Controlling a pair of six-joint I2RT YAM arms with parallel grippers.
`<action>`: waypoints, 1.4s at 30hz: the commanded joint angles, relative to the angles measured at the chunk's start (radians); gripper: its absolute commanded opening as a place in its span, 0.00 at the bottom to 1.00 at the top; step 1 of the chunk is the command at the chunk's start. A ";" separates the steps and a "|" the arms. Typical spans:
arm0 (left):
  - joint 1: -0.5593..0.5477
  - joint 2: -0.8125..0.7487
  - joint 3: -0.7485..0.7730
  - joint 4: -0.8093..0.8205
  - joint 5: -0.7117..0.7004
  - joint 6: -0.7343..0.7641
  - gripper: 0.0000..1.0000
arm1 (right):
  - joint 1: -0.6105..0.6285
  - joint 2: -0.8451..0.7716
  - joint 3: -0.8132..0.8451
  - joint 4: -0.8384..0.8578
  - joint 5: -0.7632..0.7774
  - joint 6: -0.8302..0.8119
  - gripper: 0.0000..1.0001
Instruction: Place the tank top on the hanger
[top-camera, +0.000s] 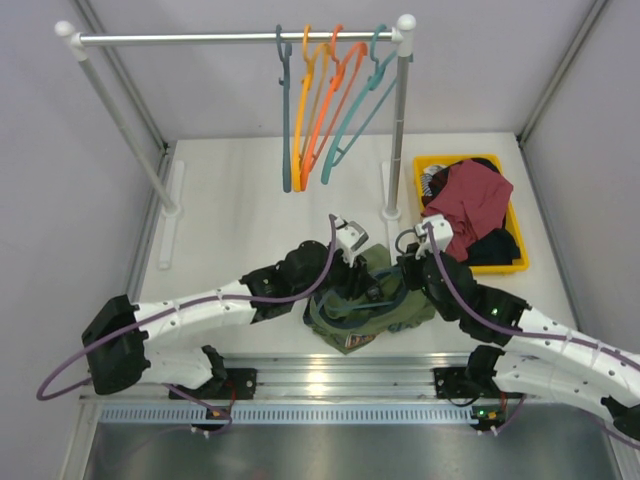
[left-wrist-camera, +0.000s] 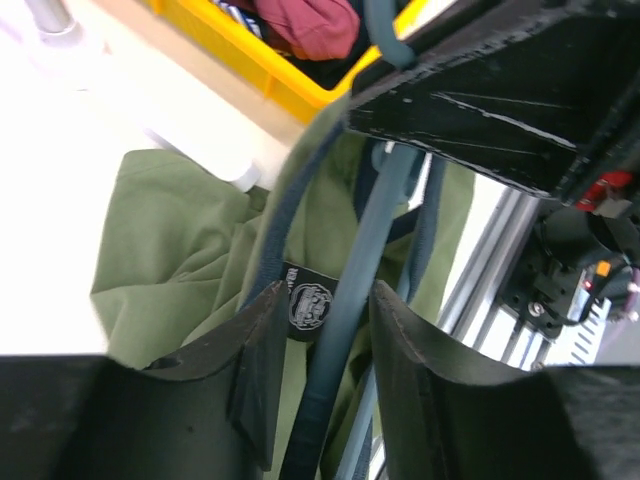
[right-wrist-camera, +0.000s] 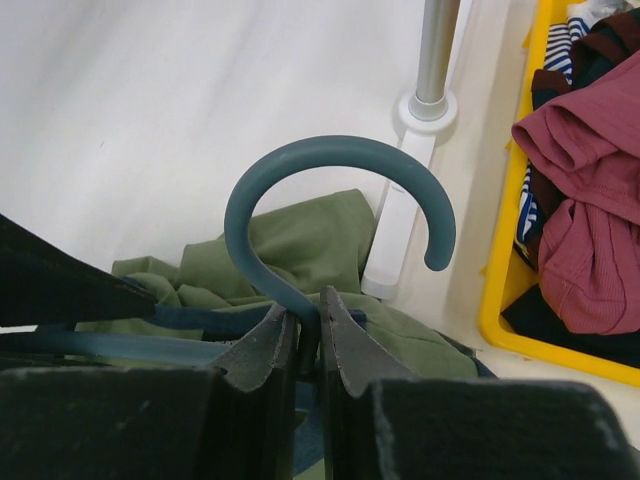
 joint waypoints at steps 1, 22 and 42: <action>-0.001 -0.049 0.040 -0.007 -0.095 -0.042 0.46 | 0.020 -0.019 -0.008 0.075 0.049 -0.019 0.00; -0.002 -0.328 -0.031 -0.490 -0.586 -0.426 0.46 | 0.040 -0.076 -0.031 0.043 0.006 -0.097 0.00; -0.002 -0.128 -0.018 -0.578 -0.376 -0.503 0.40 | 0.075 -0.079 -0.015 0.023 0.071 -0.080 0.00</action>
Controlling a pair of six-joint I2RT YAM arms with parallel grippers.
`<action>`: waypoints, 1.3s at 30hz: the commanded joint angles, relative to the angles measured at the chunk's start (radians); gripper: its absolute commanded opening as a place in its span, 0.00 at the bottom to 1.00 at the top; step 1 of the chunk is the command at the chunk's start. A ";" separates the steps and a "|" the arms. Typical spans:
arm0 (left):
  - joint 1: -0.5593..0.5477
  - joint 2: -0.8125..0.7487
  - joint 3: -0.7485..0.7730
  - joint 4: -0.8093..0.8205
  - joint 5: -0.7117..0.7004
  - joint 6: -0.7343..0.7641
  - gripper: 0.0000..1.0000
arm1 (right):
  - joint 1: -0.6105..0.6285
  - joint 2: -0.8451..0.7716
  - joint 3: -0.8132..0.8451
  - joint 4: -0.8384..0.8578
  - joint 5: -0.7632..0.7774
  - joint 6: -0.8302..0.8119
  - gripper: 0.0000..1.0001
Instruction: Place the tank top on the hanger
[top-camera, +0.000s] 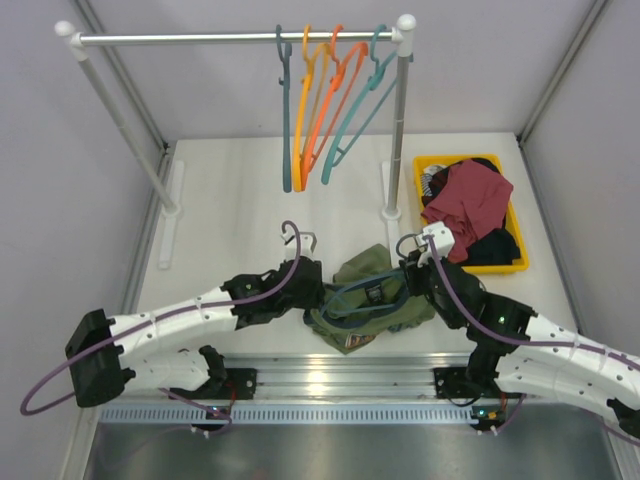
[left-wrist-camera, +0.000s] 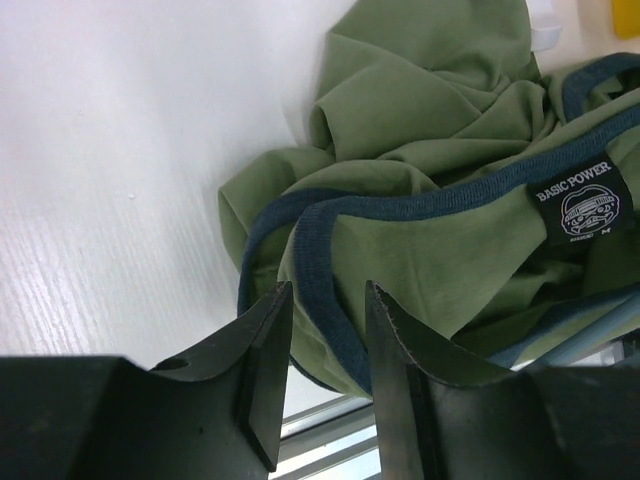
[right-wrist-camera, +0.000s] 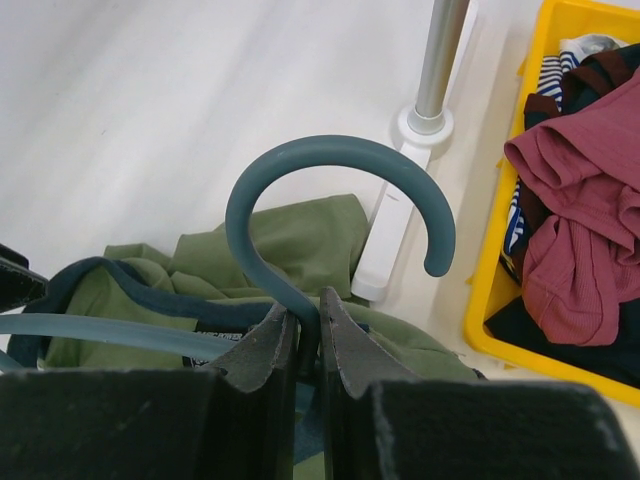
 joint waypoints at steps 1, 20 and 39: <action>0.001 0.010 0.014 -0.001 0.052 -0.014 0.40 | 0.018 -0.005 0.025 0.009 0.037 0.007 0.00; 0.001 -0.016 -0.083 0.003 0.159 -0.032 0.20 | 0.020 0.029 0.057 -0.014 0.075 0.033 0.00; 0.001 -0.008 -0.086 0.110 0.110 -0.029 0.31 | 0.020 0.023 0.057 -0.034 0.080 0.050 0.00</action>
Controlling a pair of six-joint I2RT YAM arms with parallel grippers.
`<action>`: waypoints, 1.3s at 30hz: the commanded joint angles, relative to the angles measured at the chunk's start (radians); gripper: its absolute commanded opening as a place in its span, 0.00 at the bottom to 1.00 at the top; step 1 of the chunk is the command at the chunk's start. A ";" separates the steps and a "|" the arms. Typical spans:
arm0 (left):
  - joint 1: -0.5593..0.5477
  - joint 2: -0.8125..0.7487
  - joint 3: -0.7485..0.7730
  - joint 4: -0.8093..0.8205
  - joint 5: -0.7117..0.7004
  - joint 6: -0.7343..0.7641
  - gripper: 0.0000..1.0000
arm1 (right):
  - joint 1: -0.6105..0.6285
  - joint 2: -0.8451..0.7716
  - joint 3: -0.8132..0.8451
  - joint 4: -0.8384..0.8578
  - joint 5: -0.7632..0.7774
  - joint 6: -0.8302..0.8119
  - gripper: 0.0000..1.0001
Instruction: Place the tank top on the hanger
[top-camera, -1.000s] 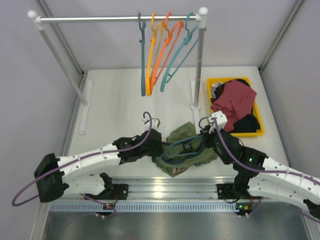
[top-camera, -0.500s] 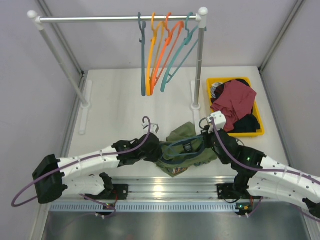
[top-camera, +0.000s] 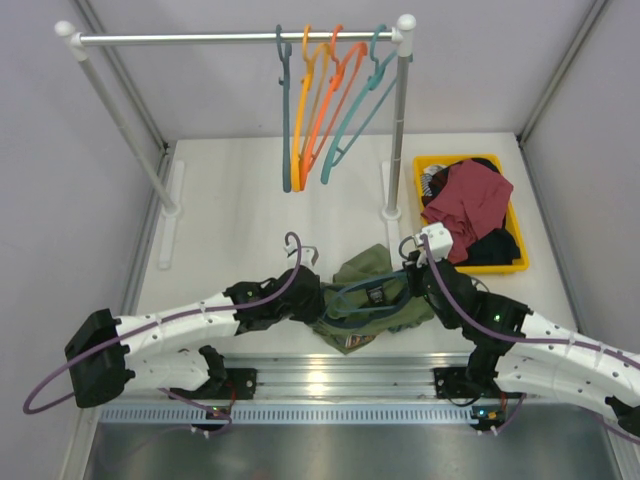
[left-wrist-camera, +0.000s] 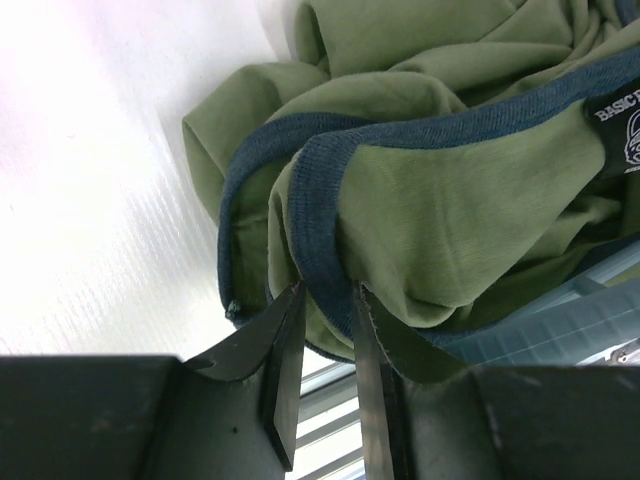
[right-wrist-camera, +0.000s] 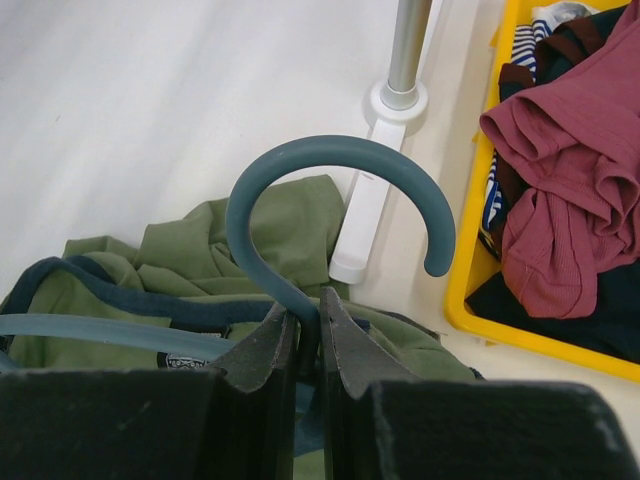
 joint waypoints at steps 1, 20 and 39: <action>0.001 -0.005 0.022 0.067 -0.044 0.000 0.31 | 0.020 -0.008 0.056 0.016 0.024 0.012 0.00; -0.001 -0.014 0.089 -0.056 -0.061 0.028 0.00 | 0.020 0.002 0.071 0.007 0.071 0.017 0.00; -0.001 -0.071 0.287 -0.184 0.057 0.101 0.00 | 0.055 0.112 0.146 0.064 0.136 -0.002 0.00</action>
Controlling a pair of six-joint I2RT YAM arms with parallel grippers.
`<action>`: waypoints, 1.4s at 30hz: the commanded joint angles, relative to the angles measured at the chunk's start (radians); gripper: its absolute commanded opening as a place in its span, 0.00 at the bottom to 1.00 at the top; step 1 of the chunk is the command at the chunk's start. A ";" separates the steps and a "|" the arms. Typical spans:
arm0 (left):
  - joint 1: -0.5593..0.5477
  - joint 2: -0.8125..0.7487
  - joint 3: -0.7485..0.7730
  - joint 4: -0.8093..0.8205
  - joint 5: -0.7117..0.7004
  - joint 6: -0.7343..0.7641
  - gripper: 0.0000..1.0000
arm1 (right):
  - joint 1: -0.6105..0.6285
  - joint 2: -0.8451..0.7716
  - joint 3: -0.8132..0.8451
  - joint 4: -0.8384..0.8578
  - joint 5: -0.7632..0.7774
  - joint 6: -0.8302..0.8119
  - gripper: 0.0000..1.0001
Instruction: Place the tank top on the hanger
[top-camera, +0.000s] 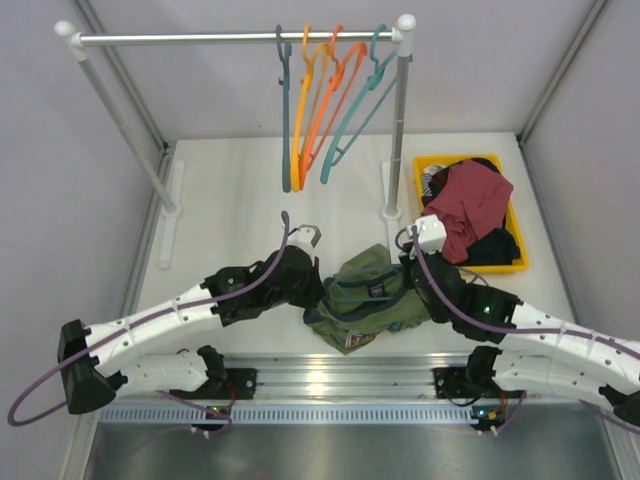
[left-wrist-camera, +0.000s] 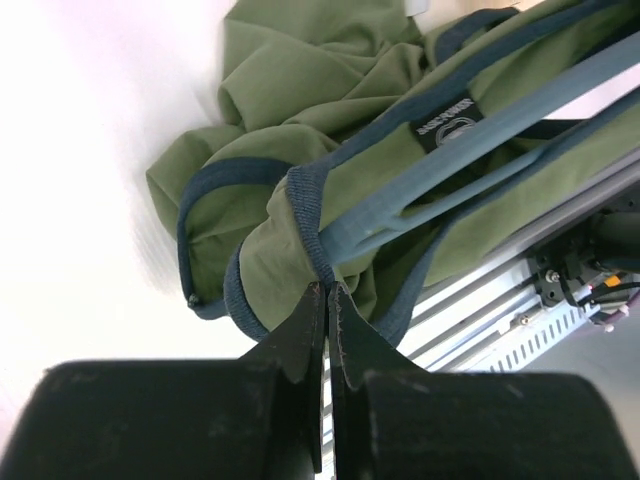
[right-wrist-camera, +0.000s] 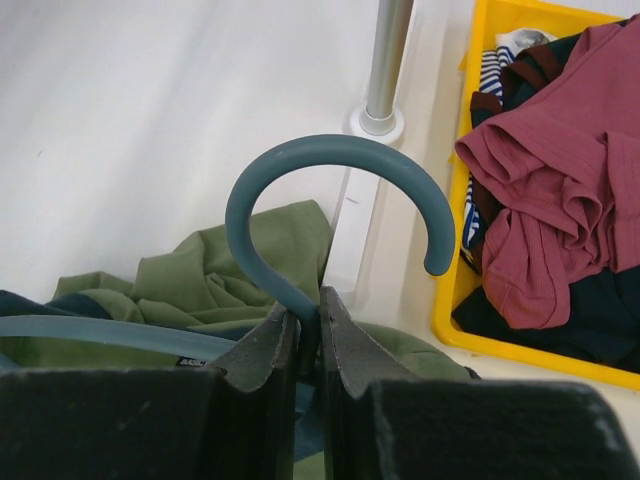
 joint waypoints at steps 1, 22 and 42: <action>0.000 0.003 0.086 -0.033 0.026 0.045 0.00 | 0.036 0.020 0.064 0.078 0.046 -0.015 0.00; 0.000 0.116 0.383 -0.109 -0.012 0.145 0.00 | 0.190 0.171 0.159 0.319 0.122 -0.122 0.00; 0.000 -0.011 0.413 -0.120 -0.026 0.321 0.52 | 0.206 0.082 0.108 0.327 0.060 -0.097 0.00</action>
